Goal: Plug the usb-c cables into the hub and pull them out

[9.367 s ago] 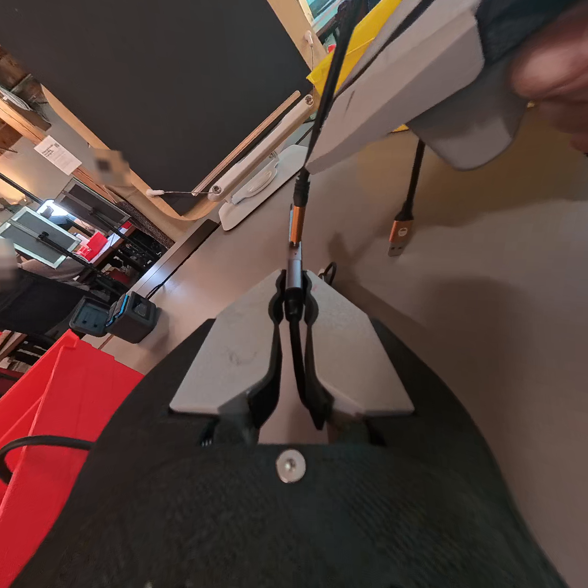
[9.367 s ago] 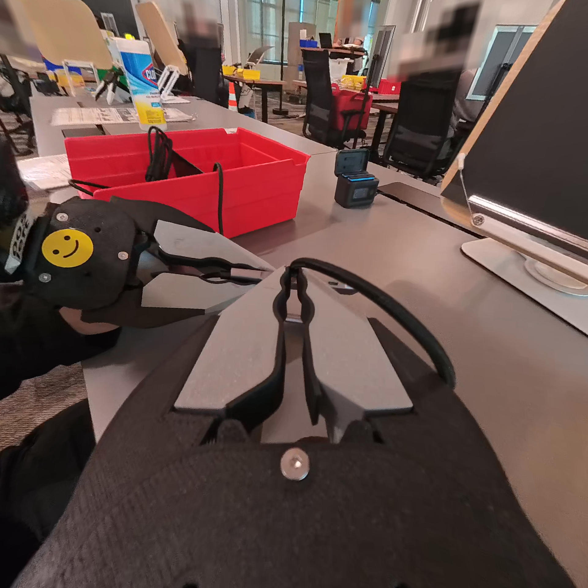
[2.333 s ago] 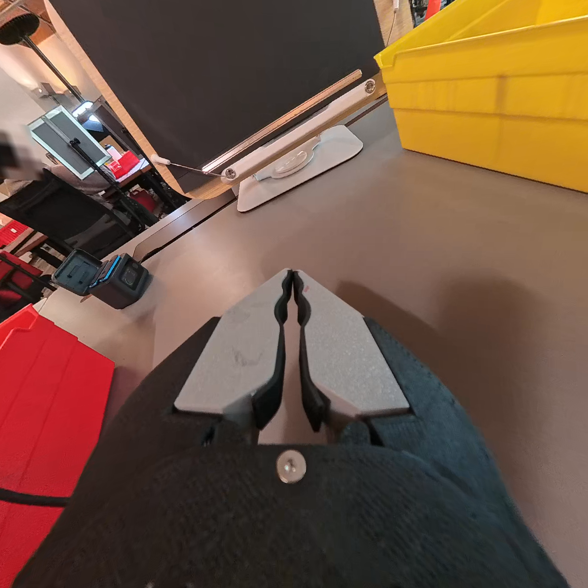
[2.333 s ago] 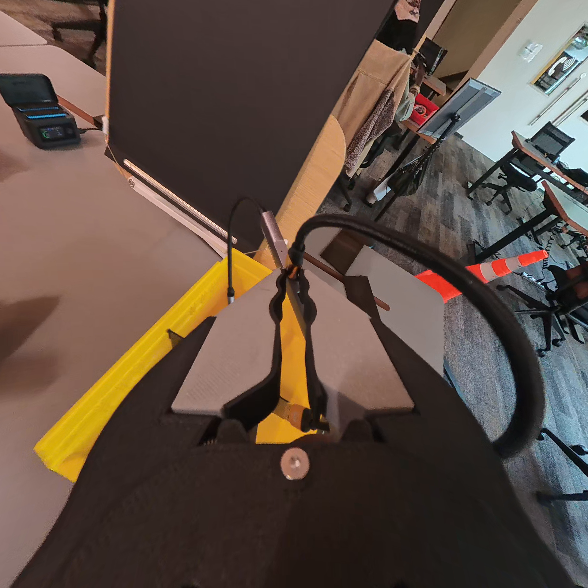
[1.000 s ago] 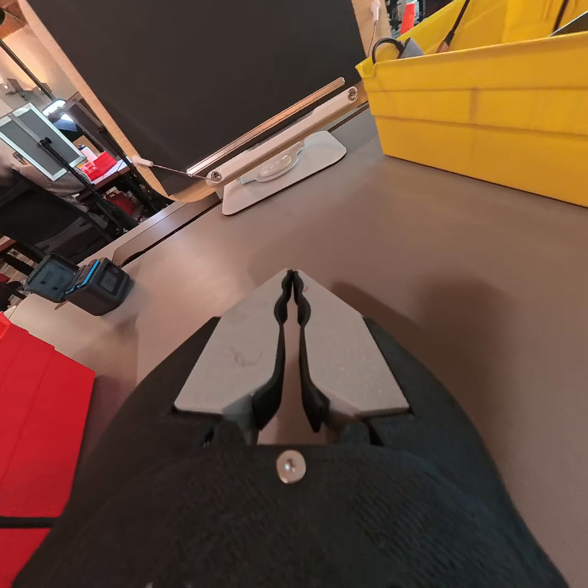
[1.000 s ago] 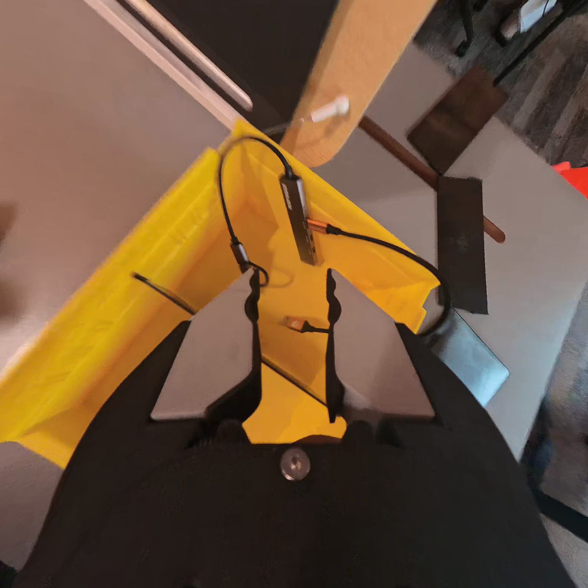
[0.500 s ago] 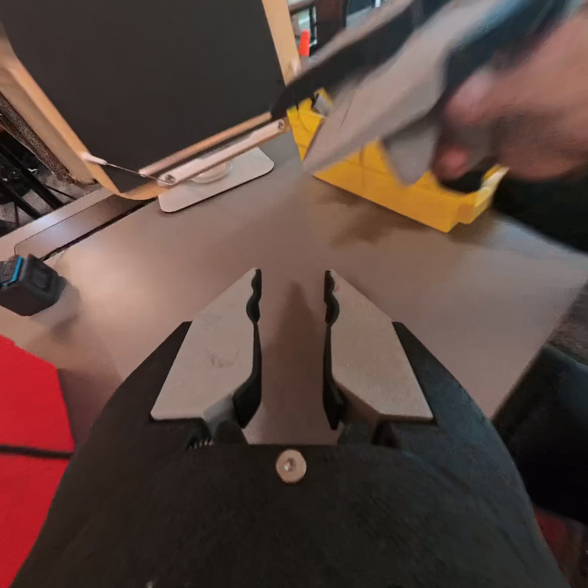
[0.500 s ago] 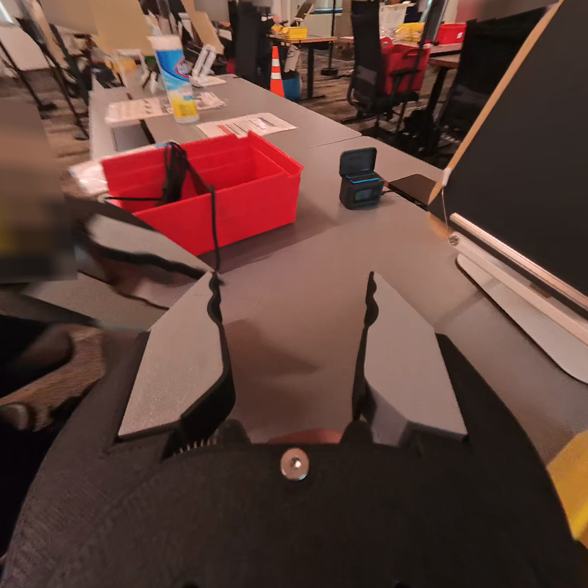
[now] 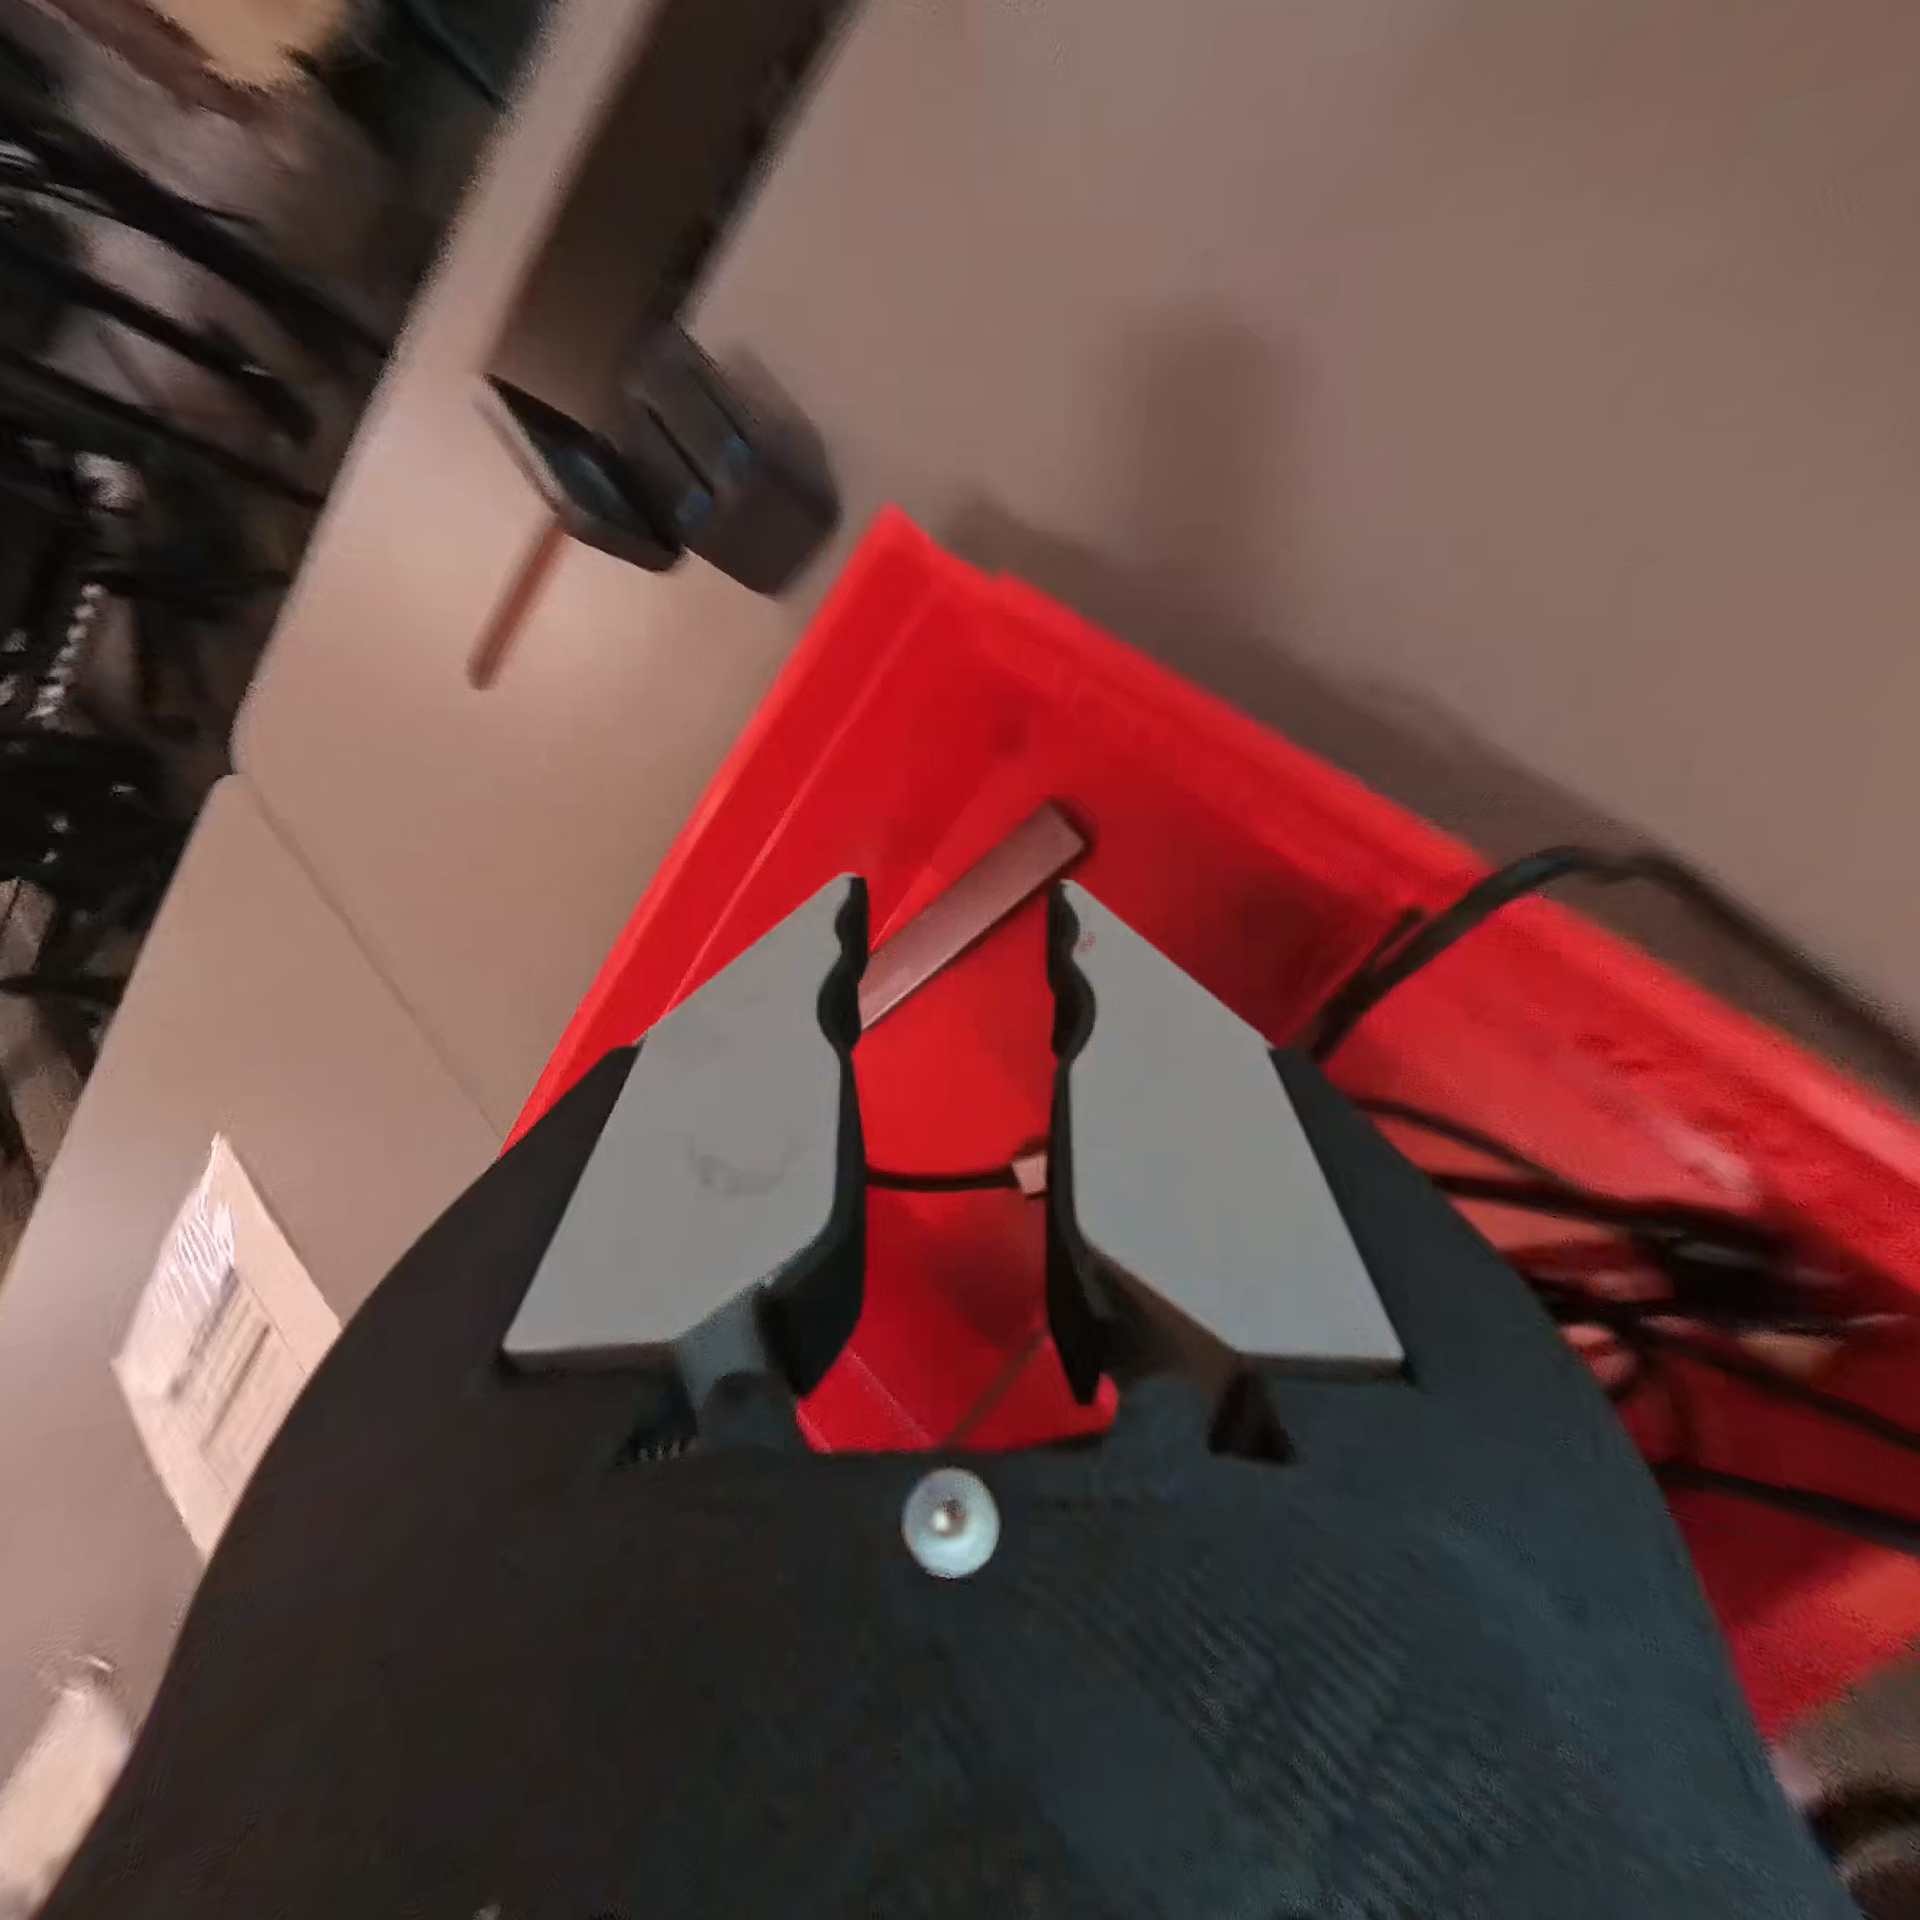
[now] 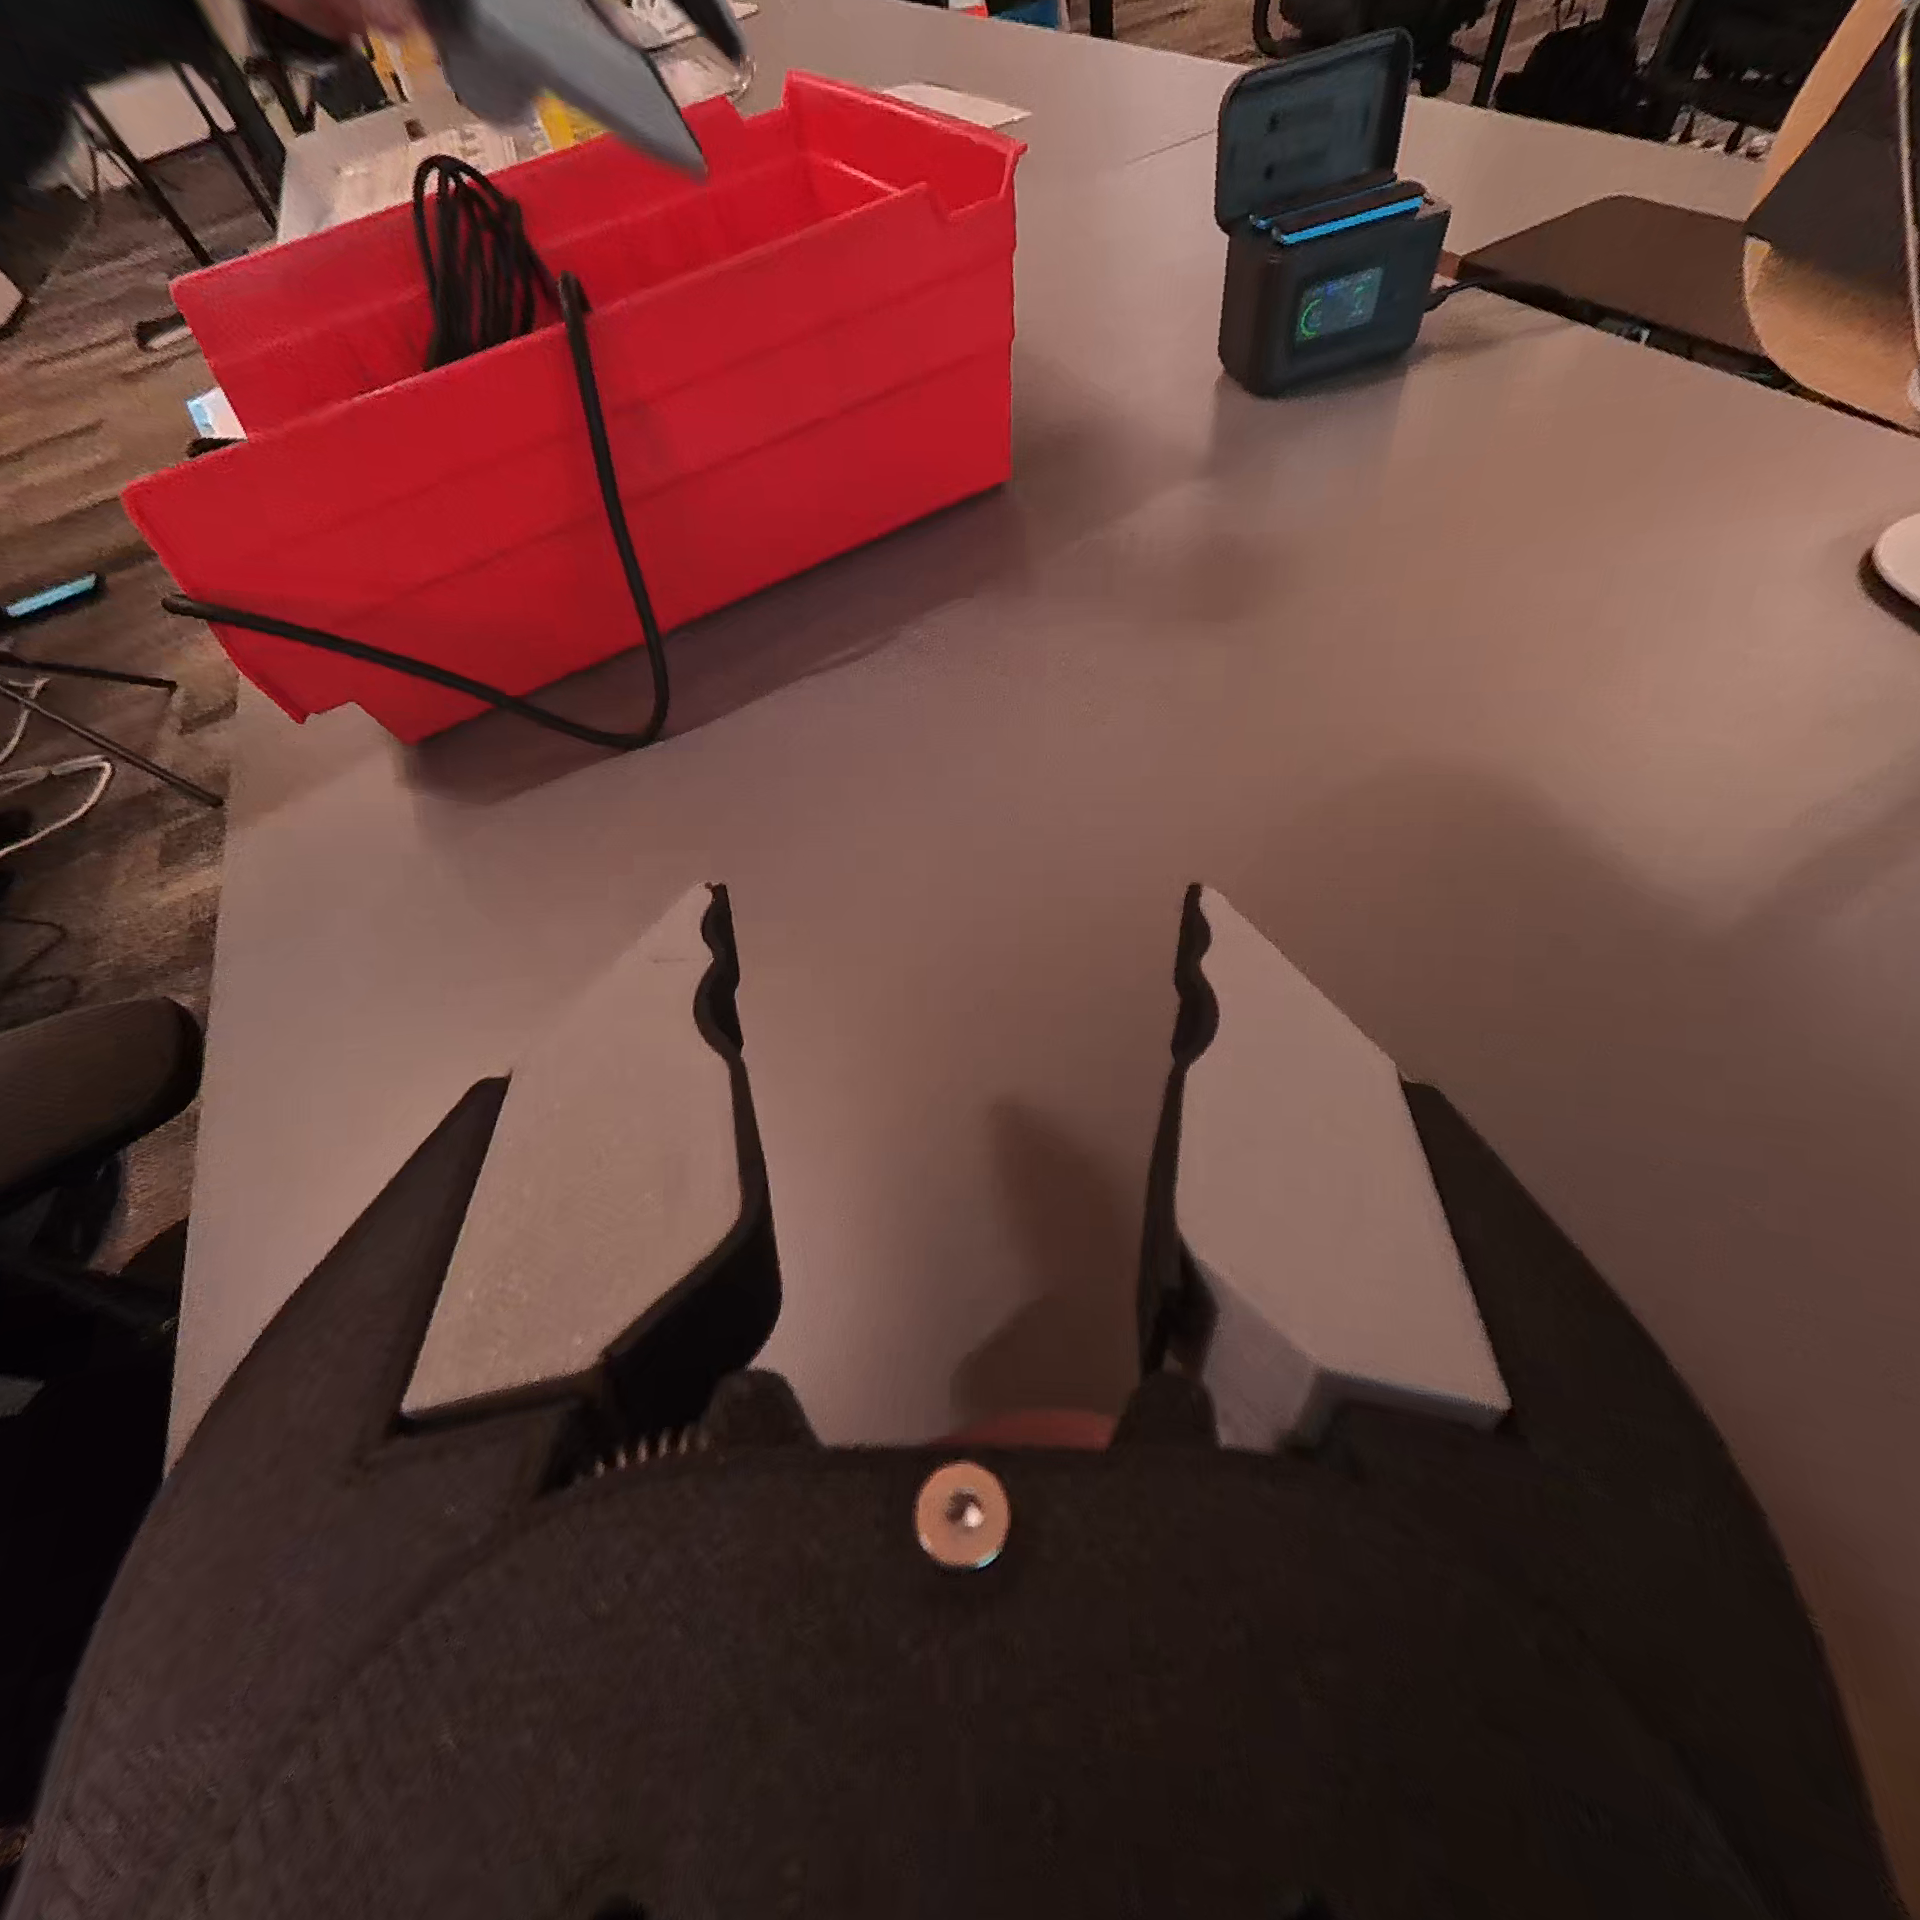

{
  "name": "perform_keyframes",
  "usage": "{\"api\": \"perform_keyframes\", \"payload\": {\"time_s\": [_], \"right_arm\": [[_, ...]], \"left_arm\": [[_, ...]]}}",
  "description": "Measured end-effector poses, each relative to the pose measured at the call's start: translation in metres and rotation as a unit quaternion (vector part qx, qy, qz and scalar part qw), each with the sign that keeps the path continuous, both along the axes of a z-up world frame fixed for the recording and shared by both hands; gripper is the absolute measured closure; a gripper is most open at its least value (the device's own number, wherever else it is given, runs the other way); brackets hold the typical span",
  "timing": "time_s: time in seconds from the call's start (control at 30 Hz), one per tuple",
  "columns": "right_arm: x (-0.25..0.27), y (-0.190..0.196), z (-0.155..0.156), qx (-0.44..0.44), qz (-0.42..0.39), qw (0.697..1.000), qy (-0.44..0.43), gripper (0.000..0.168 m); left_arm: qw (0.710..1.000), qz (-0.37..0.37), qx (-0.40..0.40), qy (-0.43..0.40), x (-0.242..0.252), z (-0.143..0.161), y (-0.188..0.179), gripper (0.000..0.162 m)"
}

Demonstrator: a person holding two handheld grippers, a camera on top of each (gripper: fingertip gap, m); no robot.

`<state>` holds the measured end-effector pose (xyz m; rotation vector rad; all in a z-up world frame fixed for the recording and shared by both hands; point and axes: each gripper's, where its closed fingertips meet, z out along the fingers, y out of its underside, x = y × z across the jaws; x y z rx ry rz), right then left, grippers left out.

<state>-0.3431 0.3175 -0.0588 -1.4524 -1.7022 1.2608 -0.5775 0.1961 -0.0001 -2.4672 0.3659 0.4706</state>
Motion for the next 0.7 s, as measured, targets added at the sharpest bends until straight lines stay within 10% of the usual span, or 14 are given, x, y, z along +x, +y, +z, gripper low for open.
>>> {"api": "perform_keyframes", "payload": {"time_s": [0.33, 0.7], "right_arm": [[-0.002, -0.003, -0.007, -0.011, 0.01, 1.0, -0.006, 0.088], [-0.002, -0.008, -0.012, -0.01, 0.023, 1.0, -0.015, 0.09]], "left_arm": [[0.974, -0.142, -0.174, -0.022, -0.027, -0.101, 0.02, 0.148], [0.96, -0.175, -0.204, -0.072, -0.034, -0.118, 0.016, 0.137]]}}
